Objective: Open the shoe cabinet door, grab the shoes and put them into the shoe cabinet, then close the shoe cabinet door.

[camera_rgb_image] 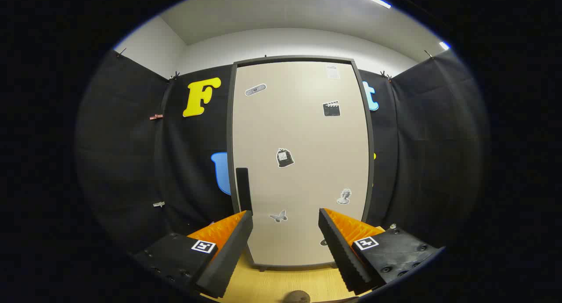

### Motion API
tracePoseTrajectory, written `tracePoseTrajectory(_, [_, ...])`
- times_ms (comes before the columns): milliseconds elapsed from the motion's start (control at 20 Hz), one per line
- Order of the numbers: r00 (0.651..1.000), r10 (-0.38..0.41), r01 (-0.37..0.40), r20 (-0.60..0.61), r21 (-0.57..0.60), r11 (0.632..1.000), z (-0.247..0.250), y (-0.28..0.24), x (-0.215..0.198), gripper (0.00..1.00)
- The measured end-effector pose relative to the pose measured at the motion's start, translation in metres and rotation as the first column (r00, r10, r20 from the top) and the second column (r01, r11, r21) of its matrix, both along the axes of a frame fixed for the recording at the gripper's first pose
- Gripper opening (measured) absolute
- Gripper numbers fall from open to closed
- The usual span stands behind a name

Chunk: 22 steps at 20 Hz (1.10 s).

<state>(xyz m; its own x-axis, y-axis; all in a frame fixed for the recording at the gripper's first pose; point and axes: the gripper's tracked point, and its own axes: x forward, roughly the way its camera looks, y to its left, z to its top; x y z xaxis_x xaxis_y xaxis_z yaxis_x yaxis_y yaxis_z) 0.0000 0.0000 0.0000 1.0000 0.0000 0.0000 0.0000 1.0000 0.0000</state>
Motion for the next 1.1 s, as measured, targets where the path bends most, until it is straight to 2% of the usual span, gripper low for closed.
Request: tracePoseTrajectory(1100, [1.0,-0.02,0.02,-0.002,-0.007,1.0,-0.0021,0.0008,0.0055,0.98])
